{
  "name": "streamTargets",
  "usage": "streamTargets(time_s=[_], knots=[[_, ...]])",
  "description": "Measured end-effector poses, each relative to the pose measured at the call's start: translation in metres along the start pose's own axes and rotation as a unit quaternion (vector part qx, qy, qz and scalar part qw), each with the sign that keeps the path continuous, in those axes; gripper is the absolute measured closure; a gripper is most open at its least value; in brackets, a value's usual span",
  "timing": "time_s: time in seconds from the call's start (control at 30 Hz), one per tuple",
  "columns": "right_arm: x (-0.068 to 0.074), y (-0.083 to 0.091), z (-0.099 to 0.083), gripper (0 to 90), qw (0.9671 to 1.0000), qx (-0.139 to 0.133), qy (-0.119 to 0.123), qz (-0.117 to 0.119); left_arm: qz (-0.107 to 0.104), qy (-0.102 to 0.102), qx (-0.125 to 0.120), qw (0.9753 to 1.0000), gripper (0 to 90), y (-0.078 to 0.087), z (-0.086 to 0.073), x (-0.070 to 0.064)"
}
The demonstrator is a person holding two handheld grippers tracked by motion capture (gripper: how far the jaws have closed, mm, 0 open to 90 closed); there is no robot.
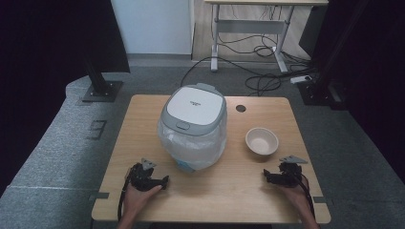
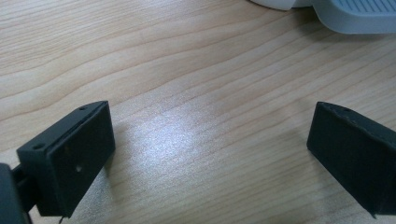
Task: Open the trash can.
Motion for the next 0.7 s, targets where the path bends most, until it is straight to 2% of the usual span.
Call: streamTargets(time_s=[0.23, 0.3, 0.33, 0.53, 0.7], knots=[[-0.001, 0.000, 0.000, 6.0, 1.0000, 0.001, 0.001, 0.000, 0.006, 0.006, -0.008, 0.9999, 6.5, 0.004, 0.000, 0.002], [-0.001, 0.000, 0.000, 6.5, 1.0000, 0.000, 0.000, 0.000, 0.011, 0.007, -0.017, 0.9998, 14.6, 0.007, -0.001, 0.001], [-0.002, 0.000, -0.001, 7.6, 1.0000, -0.002, 0.003, -0.001, 0.014, 0.008, -0.025, 0.9996, 14.9, 0.011, 0.000, 0.001], [-0.002, 0.001, -0.001, 8.6, 1.0000, -0.003, 0.002, -0.002, 0.010, 0.010, -0.058, 0.9982, 23.4, 0.026, 0.002, 0.003], [-0.002, 0.001, -0.001, 8.9, 1.0000, -0.003, 0.002, -0.002, -0.001, 0.023, -0.077, 0.9967, 37.7, 0.035, 0.002, 0.005]])
Point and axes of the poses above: each handheld gripper's, and its own axes: y roughly backward along the jaws, z roughly out of its top, x roughly to its left, the point moved 2 cm from there along -y, roughly forward along the jaws, and after that the axes turned 7 degrees about y, right-handed, at the moved point
